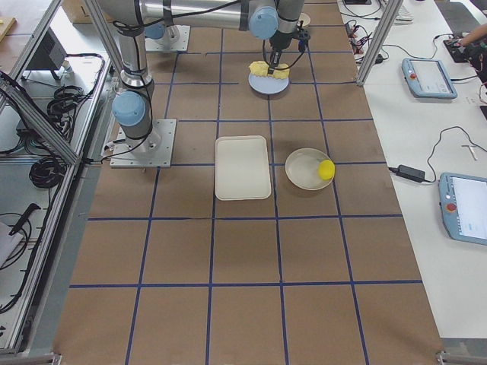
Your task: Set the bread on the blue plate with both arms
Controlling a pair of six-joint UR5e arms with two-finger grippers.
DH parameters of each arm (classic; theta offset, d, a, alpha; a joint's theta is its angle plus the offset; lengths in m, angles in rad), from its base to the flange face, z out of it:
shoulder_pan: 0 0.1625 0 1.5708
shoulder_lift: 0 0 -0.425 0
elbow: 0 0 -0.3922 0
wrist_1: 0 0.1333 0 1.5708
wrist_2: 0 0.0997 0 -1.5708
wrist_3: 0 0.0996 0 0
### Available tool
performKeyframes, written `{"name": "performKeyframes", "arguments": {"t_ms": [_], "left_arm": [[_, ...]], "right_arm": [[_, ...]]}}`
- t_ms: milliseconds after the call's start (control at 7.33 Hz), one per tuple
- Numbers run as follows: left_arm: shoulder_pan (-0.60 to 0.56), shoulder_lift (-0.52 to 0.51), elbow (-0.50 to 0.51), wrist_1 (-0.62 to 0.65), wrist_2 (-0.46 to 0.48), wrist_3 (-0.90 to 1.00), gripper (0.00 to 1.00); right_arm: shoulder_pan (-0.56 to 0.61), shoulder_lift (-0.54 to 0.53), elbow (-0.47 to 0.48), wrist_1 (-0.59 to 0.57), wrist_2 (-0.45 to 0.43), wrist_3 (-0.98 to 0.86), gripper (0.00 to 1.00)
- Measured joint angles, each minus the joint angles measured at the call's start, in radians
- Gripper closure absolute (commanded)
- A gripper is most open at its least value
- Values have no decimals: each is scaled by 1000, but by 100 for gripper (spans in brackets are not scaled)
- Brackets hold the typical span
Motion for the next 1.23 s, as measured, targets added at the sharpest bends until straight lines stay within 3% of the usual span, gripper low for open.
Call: {"name": "performKeyframes", "arguments": {"t_ms": [273, 545, 682, 818, 1227], "left_arm": [[35, 166, 8, -143, 118, 62, 0], [41, 288, 29, -246, 245, 100, 0], [40, 309, 58, -279, 271, 105, 0], [41, 313, 85, -304, 274, 104, 0], [41, 305, 86, -320, 237, 38, 0]], "right_arm": [[129, 95, -5, -124, -5, 177, 73], [187, 174, -2, -260, 1, 243, 68], [212, 224, -2, -347, 3, 252, 49], [239, 268, 1, -422, -1, 256, 0], [268, 317, 39, -557, -106, 239, 0]]}}
